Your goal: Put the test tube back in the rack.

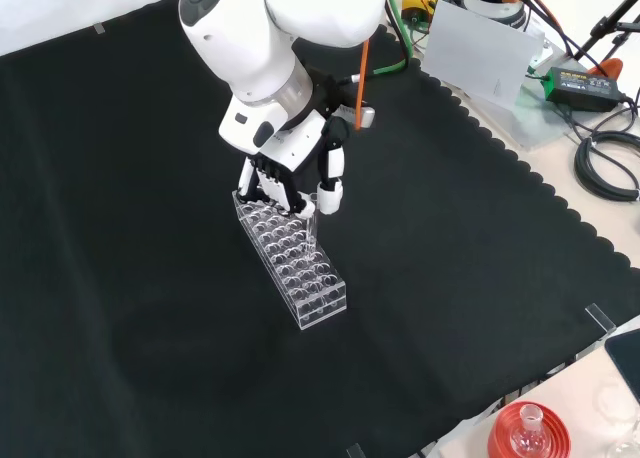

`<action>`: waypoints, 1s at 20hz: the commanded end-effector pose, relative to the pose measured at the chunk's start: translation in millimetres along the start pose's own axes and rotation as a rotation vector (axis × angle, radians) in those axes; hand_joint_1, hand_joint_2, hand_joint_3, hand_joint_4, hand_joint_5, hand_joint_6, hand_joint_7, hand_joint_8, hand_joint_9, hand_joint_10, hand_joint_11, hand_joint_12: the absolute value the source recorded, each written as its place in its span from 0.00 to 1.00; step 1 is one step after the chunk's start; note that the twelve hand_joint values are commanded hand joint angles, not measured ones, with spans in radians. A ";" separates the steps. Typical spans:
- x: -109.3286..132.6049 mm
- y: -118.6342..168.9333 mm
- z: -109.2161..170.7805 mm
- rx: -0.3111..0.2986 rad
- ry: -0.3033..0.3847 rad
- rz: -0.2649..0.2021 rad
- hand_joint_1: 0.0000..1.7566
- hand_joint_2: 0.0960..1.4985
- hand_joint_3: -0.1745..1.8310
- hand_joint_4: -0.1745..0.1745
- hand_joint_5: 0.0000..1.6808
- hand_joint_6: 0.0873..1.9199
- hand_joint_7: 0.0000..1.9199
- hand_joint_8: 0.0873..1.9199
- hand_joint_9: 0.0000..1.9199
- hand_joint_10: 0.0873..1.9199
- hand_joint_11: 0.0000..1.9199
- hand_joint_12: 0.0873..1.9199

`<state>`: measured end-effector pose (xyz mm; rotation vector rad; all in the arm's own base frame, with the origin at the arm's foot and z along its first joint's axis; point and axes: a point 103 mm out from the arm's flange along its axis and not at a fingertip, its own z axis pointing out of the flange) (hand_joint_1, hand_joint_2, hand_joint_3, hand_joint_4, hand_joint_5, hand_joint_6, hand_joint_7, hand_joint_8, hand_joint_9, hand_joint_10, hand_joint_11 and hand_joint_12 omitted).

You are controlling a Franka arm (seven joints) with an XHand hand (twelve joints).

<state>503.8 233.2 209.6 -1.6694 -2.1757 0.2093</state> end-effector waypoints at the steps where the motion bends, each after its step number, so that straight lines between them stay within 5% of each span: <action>1: -0.2 3.7 1.4 0.007 -0.007 0.000 0.75 0.44 0.36 0.00 0.74 0.30 0.68 0.28 0.62 0.24 0.25 0.70; 20: 0.5 13.7 3.8 0.019 -0.016 -0.008 0.75 0.44 0.36 0.00 0.74 0.30 0.68 0.28 0.62 0.24 0.25 0.70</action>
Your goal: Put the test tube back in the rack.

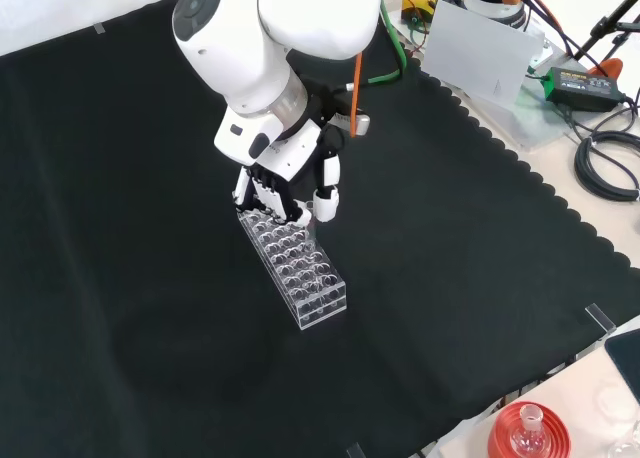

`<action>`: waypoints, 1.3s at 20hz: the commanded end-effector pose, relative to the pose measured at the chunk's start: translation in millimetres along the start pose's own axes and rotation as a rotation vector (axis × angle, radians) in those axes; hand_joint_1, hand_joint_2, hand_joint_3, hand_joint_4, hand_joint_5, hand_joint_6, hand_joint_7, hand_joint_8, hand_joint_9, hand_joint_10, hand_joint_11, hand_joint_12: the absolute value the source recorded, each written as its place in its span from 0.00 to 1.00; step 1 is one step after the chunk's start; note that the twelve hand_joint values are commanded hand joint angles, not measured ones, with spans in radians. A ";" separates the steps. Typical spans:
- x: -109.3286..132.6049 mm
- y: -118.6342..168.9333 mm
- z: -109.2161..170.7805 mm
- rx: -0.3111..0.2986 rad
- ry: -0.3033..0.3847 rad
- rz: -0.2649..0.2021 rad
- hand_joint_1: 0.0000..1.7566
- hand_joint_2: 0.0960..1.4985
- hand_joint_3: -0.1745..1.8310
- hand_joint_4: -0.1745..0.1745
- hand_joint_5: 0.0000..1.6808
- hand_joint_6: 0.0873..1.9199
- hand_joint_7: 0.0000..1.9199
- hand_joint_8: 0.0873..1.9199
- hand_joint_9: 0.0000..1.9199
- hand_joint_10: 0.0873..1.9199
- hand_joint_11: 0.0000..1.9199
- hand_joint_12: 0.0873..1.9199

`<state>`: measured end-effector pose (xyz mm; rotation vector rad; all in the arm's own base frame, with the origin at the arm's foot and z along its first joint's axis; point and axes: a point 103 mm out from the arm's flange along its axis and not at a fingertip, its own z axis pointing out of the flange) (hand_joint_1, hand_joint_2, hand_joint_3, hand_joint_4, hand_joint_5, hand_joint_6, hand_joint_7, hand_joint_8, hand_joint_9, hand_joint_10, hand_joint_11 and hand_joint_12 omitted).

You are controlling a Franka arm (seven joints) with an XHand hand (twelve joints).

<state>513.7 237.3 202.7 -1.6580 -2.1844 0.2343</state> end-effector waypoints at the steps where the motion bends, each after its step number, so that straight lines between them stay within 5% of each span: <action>1: 0.1 1.7 1.2 0.007 -0.002 -0.001 0.75 0.44 0.36 0.00 0.74 0.30 0.68 0.28 0.62 0.24 0.25 0.70; 22: -8.0 5.4 16.4 0.006 0.040 -0.009 0.75 0.44 0.36 0.00 0.75 0.30 0.69 0.28 0.62 0.23 0.25 0.70; 24: -7.6 4.5 19.4 0.046 0.055 -0.027 0.75 0.44 0.36 0.00 0.74 0.30 0.68 0.28 0.62 0.24 0.25 0.70; 26: -7.1 3.7 20.6 0.067 0.064 -0.034 0.70 0.43 0.36 0.16 0.66 0.36 0.65 0.28 0.58 0.25 0.21 0.73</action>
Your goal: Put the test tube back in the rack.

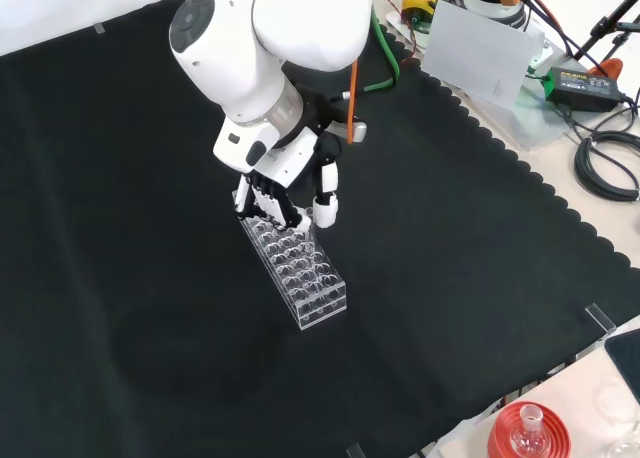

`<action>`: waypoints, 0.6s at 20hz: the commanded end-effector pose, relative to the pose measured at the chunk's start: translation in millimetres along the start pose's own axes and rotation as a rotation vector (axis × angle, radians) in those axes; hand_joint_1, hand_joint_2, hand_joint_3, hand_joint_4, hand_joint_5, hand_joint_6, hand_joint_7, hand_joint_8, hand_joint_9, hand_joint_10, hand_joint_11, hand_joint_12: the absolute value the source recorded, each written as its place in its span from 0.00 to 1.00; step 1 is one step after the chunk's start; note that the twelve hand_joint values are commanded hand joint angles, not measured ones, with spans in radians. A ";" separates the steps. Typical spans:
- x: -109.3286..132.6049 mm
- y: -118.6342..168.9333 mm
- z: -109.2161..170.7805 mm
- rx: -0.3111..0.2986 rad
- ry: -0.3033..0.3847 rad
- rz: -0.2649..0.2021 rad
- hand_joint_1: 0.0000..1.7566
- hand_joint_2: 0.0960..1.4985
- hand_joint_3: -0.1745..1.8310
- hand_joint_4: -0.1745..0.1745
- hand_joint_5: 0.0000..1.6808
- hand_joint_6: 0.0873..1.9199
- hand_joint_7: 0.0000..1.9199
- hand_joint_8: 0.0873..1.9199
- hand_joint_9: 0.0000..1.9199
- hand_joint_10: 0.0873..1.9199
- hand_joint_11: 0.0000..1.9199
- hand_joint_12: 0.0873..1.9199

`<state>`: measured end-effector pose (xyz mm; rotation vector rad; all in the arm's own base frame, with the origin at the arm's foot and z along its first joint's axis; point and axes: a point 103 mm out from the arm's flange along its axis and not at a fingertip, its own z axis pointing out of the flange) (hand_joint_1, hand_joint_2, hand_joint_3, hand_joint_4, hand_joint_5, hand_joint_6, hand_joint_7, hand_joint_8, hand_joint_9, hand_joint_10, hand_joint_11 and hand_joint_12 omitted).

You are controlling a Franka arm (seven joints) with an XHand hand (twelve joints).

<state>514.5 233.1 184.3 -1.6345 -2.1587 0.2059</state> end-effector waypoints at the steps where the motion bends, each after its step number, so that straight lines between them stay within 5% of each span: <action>1: 0.7 -2.7 4.1 0.059 0.028 -0.026 0.69 0.38 0.40 0.26 0.59 0.39 0.61 0.29 0.54 0.28 0.19 0.74; 4: 1.2 -3.6 0.7 0.045 0.030 -0.030 0.67 0.30 0.48 0.40 0.47 0.45 0.52 0.34 0.47 0.35 0.15 0.77; 12: 7.3 -15.7 -27.3 -0.002 0.016 -0.060 0.66 0.28 0.48 0.41 0.44 0.45 0.49 0.36 0.44 0.38 0.13 0.77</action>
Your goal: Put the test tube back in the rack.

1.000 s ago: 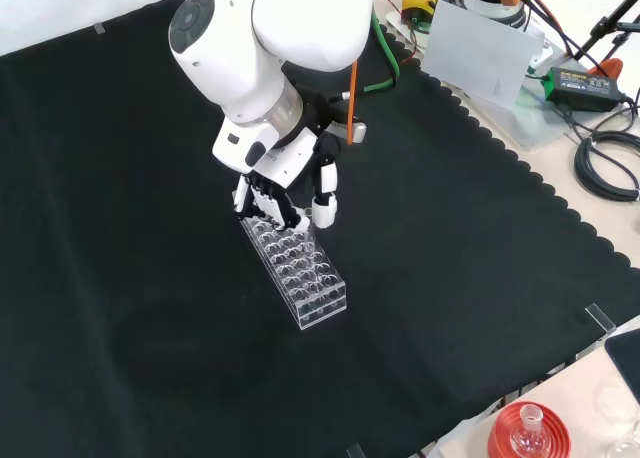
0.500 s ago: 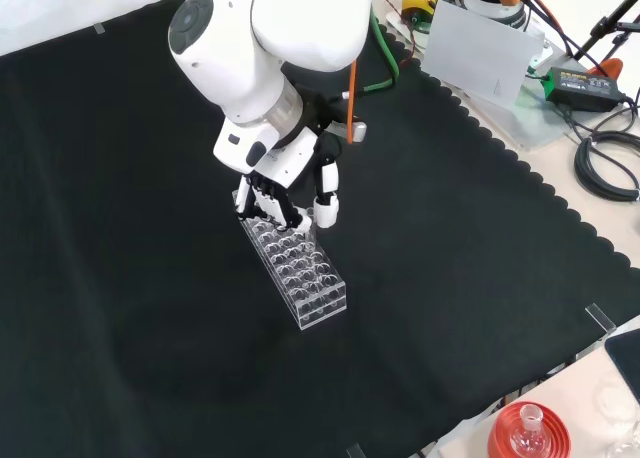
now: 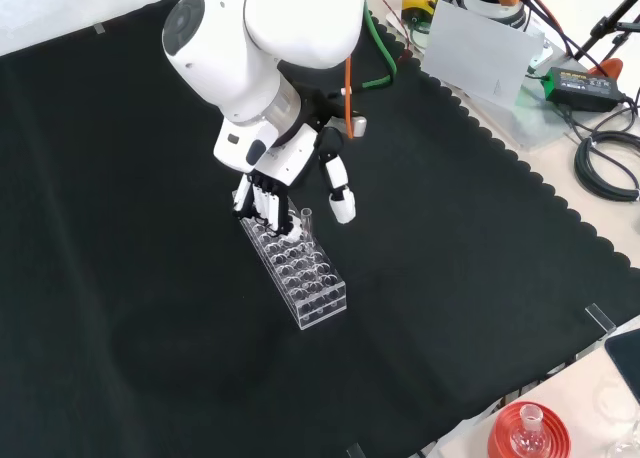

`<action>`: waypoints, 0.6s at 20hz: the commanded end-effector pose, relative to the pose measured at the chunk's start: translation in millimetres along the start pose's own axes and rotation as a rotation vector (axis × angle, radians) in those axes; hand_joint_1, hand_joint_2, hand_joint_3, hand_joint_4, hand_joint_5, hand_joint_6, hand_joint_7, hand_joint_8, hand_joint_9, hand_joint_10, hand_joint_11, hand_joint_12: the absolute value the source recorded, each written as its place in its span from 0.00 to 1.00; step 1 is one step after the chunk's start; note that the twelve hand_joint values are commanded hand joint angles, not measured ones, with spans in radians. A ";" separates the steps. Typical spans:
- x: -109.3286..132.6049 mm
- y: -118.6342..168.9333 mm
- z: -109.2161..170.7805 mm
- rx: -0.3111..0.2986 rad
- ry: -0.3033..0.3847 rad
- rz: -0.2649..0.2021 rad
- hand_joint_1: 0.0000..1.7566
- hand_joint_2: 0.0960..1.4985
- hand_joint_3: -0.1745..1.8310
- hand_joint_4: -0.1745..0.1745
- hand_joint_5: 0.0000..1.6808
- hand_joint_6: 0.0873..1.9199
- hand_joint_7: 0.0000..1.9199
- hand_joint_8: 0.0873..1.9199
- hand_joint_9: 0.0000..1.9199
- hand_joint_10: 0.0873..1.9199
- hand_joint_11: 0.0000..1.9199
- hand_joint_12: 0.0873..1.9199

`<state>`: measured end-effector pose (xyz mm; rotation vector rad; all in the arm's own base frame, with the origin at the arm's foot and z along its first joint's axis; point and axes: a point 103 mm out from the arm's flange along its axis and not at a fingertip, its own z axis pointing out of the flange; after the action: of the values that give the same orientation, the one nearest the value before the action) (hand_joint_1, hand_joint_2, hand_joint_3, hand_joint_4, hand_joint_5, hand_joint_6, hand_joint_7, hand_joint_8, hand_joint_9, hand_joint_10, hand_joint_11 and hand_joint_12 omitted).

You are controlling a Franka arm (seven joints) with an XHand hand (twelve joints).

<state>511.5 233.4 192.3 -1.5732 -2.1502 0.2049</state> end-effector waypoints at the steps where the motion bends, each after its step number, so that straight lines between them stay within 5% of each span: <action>1: 6.3 -13.9 -29.5 -0.046 -0.017 -0.031 0.66 0.28 0.48 0.41 0.44 0.45 0.49 0.36 0.44 0.38 0.13 0.77; 12: 11.8 -57.5 -133.6 -0.183 -0.088 -0.058 0.66 0.29 0.48 0.41 0.44 0.45 0.49 0.36 0.43 0.38 0.12 0.78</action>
<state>519.9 221.8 285.2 -1.5997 -2.2759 0.0922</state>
